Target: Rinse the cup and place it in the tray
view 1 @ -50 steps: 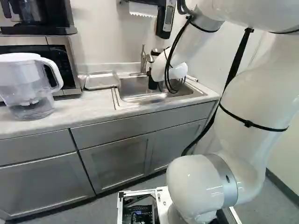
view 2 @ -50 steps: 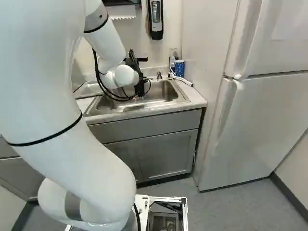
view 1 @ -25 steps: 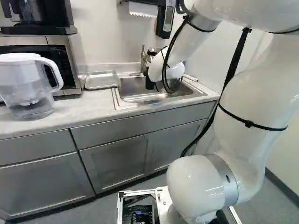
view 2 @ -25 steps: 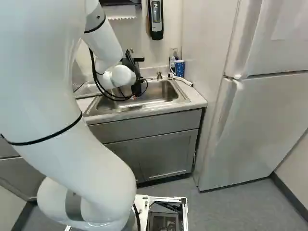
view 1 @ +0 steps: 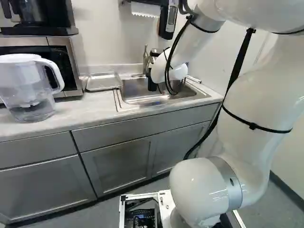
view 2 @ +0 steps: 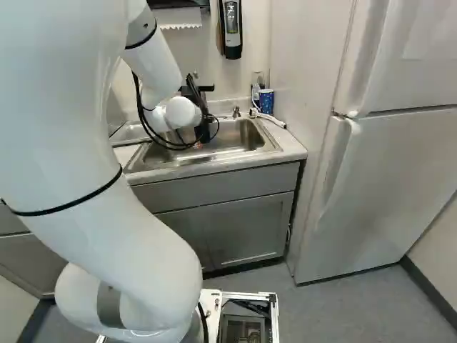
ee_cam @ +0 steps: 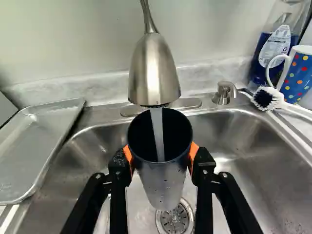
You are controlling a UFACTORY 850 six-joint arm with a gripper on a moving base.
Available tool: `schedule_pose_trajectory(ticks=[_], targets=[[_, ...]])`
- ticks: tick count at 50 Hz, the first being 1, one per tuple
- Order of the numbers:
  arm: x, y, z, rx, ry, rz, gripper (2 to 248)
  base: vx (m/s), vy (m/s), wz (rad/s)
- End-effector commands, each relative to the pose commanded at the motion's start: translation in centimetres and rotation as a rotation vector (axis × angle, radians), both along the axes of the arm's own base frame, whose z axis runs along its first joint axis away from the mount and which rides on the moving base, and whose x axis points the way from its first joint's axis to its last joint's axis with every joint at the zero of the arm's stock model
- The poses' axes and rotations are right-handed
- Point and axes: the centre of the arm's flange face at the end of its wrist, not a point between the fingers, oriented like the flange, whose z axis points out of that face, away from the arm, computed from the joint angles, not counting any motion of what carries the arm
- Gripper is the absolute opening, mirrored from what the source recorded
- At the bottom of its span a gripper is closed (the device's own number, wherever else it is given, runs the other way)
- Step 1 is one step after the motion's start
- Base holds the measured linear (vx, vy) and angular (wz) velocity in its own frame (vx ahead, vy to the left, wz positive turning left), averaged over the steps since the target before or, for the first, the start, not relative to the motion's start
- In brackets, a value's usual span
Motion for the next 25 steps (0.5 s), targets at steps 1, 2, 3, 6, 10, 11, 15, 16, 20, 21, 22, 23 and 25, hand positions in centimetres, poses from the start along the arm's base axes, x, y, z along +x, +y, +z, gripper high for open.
schedule_pose_trajectory(ticks=[1,2,3,6,10,11,15,16,20,21,22,23,25], targets=[[0.0,0.0,0.0,0.0,0.0,0.0,124,0.0,0.0,0.0],[0.0,0.0,0.0,0.0,0.0,0.0,124,0.0,0.0,0.0],[0.0,0.0,0.0,0.0,0.0,0.0,124,0.0,0.0,0.0],[0.0,0.0,0.0,0.0,0.0,0.0,124,0.0,0.0,0.0],[0.0,0.0,0.0,0.0,0.0,0.0,124,0.0,0.0,0.0],[0.0,0.0,0.0,0.0,0.0,0.0,124,0.0,0.0,0.0],[0.0,0.0,0.0,0.0,0.0,0.0,124,0.0,0.0,0.0],[0.0,0.0,0.0,0.0,0.0,0.0,124,0.0,0.0,0.0],[0.0,0.0,0.0,0.0,0.0,0.0,124,0.0,0.0,0.0],[0.0,0.0,0.0,0.0,0.0,0.0,124,0.0,0.0,0.0],[0.0,0.0,0.0,0.0,0.0,0.0,124,0.0,0.0,0.0],[0.0,0.0,0.0,0.0,0.0,0.0,124,0.0,0.0,0.0],[0.0,0.0,0.0,0.0,0.0,0.0,124,0.0,0.0,0.0]])
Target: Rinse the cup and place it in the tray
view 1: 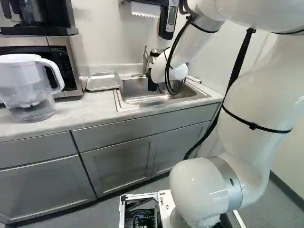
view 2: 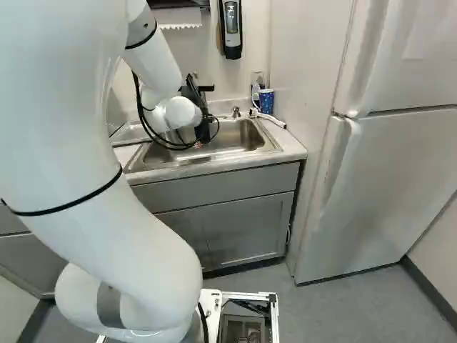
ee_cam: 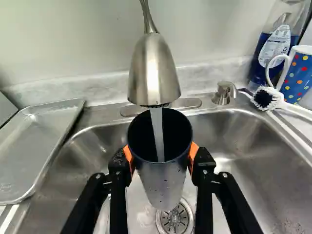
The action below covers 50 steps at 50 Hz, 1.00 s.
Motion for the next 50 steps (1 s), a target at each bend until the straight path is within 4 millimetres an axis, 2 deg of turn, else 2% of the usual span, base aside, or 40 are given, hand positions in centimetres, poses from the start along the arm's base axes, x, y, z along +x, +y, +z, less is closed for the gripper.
schedule_pose_trajectory(ticks=[50], targets=[[0.0,0.0,0.0,0.0,0.0,0.0,124,0.0,0.0,0.0]])
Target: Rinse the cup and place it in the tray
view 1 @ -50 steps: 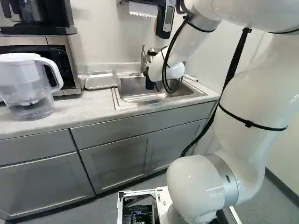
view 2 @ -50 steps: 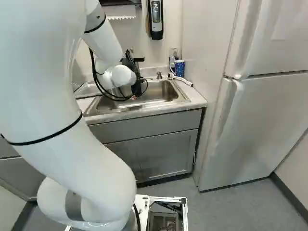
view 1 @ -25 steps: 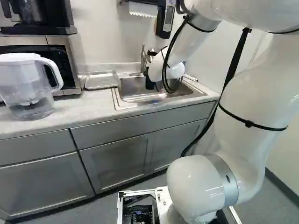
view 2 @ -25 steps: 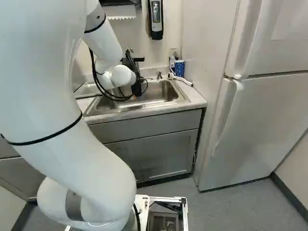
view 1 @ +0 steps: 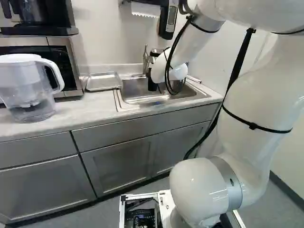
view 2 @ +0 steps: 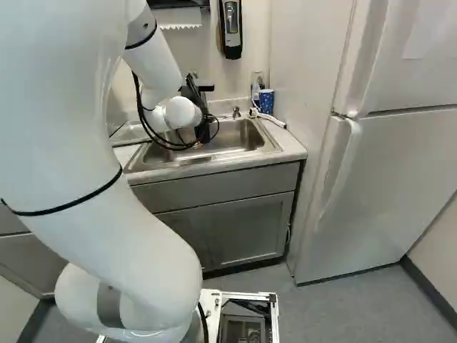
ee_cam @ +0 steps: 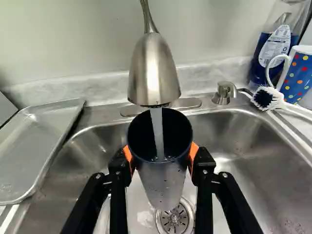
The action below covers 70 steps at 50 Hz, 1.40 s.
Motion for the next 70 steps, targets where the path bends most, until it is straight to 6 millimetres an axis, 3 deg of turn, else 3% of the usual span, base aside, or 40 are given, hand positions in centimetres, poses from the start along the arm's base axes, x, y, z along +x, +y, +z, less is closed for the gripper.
schedule_pose_trajectory(ticks=[70], targets=[[0.0,0.0,0.0,0.0,0.0,0.0,124,0.0,0.0,0.0]])
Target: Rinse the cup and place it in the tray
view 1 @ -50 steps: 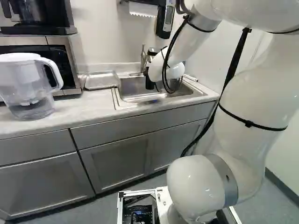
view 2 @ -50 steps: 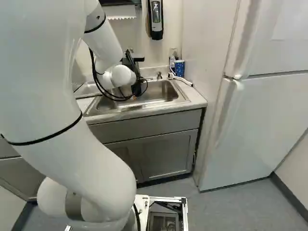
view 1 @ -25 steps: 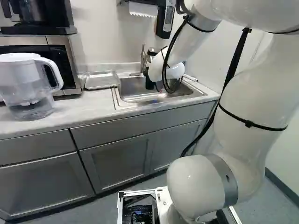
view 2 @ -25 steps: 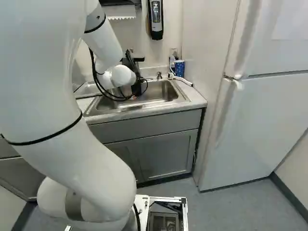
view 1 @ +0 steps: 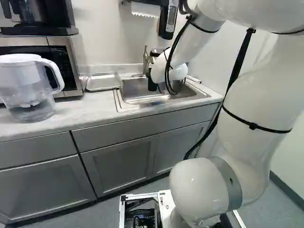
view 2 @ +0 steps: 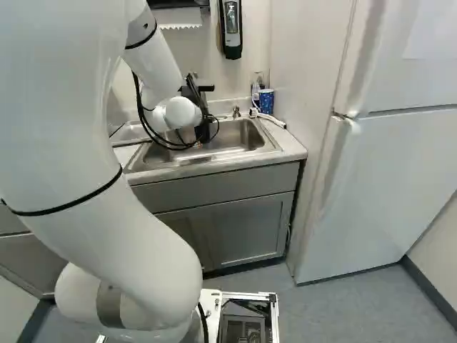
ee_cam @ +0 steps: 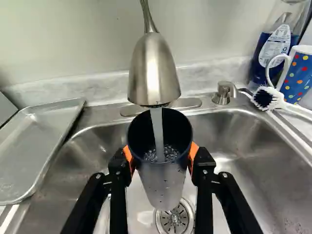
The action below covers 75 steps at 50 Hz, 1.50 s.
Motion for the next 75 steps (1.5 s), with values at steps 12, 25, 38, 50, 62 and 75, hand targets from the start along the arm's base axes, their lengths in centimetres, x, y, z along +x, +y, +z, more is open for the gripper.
schedule_pose_trajectory(ticks=[12,25,38,50,62,75], targets=[[0.0,0.0,0.0,0.0,0.0,0.0,124,0.0,0.0,0.0],[0.0,0.0,0.0,0.0,0.0,0.0,124,0.0,0.0,0.0],[0.0,0.0,0.0,0.0,0.0,0.0,124,0.0,0.0,0.0],[0.0,0.0,0.0,0.0,0.0,0.0,124,0.0,0.0,0.0],[0.0,0.0,0.0,0.0,0.0,0.0,124,0.0,0.0,0.0],[0.0,0.0,0.0,0.0,0.0,0.0,124,0.0,0.0,0.0]])
